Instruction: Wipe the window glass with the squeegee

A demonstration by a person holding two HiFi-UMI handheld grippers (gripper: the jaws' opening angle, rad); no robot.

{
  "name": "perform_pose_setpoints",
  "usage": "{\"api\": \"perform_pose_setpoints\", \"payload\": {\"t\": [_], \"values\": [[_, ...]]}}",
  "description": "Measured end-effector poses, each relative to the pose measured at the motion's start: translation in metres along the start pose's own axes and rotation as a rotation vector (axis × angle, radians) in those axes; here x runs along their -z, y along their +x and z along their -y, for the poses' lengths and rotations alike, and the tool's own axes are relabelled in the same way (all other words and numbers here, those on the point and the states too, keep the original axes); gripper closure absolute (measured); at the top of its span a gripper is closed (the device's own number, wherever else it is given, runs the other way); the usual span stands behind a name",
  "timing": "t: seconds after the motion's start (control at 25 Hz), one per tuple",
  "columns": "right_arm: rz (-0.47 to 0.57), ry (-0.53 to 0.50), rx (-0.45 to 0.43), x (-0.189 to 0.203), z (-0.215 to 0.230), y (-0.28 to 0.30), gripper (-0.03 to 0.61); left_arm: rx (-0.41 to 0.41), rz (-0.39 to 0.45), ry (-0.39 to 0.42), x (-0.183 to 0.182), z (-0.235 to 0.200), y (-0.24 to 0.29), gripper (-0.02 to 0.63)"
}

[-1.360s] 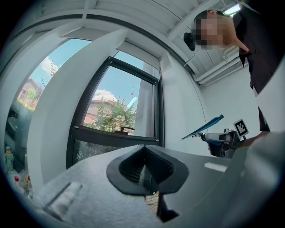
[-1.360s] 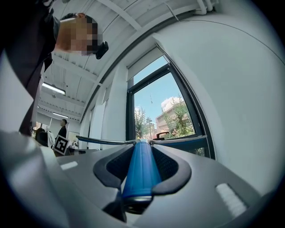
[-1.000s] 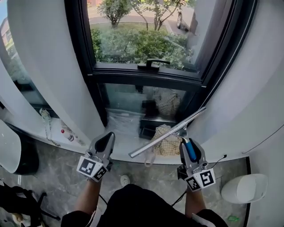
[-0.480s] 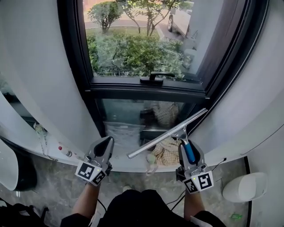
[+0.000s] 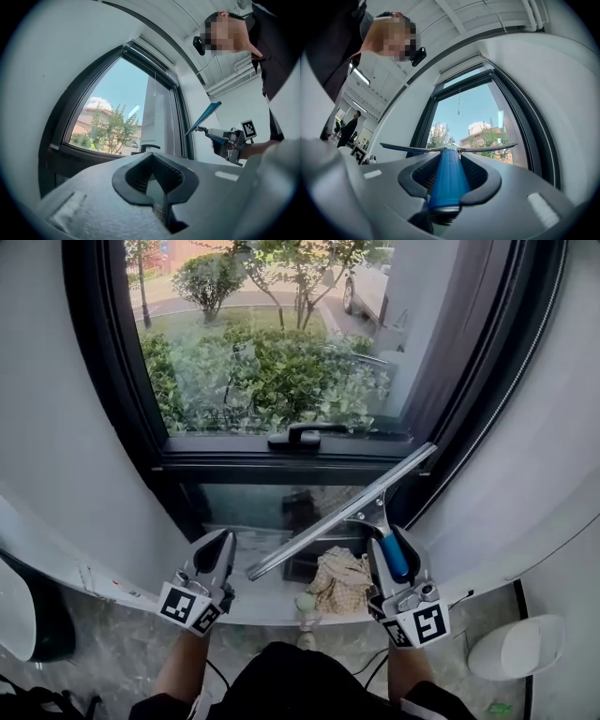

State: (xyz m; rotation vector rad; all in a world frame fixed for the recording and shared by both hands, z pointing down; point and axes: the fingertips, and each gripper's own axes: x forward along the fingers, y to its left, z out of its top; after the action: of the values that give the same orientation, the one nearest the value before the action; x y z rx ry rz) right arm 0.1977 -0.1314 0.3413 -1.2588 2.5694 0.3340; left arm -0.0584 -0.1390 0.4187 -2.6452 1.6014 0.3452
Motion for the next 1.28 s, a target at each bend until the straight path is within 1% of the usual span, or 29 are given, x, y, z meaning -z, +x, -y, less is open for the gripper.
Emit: {"api": "perform_pose_setpoints", "payload": {"t": [0.16, 0.24, 0.4, 0.52, 0.6, 0.76, 0.88, 1.12, 1.28], "values": [[0.080, -0.038, -0.015, -0.017, 0.025, 0.030, 0.445, -0.025, 0.040, 0.031, -0.014, -0.005, 0.029, 0.614], [0.116, -0.040, -0.010, -0.025, 0.037, 0.040, 0.445, -0.037, 0.051, 0.029, -0.015, -0.002, 0.038, 0.614], [0.171, -0.030, 0.018, -0.038, 0.060, 0.054, 0.445, -0.003, 0.054, 0.017, -0.009, 0.012, 0.055, 0.614], [0.198, -0.044, 0.040, -0.045, 0.069, 0.068, 0.445, 0.016, 0.050, 0.022, -0.007, 0.012, 0.067, 0.614], [0.216, -0.058, 0.069, -0.049, 0.072, 0.079, 0.445, 0.038, 0.060, 0.028, -0.015, 0.008, 0.076, 0.614], [0.255, -0.073, 0.156, -0.059, 0.077, 0.104, 0.445, 0.078, 0.078, 0.060, -0.036, -0.010, 0.093, 0.614], [0.263, -0.076, 0.204, -0.062, 0.081, 0.121, 0.445, 0.098, 0.086, 0.075, -0.046, -0.023, 0.101, 0.614], [0.278, -0.116, 0.268, -0.069, 0.089, 0.152, 0.445, 0.137, 0.099, 0.082, -0.053, -0.036, 0.108, 0.614], [0.325, -0.166, 0.336, -0.081, 0.095, 0.171, 0.445, 0.153, 0.116, 0.087, -0.057, -0.045, 0.114, 0.614]]}}
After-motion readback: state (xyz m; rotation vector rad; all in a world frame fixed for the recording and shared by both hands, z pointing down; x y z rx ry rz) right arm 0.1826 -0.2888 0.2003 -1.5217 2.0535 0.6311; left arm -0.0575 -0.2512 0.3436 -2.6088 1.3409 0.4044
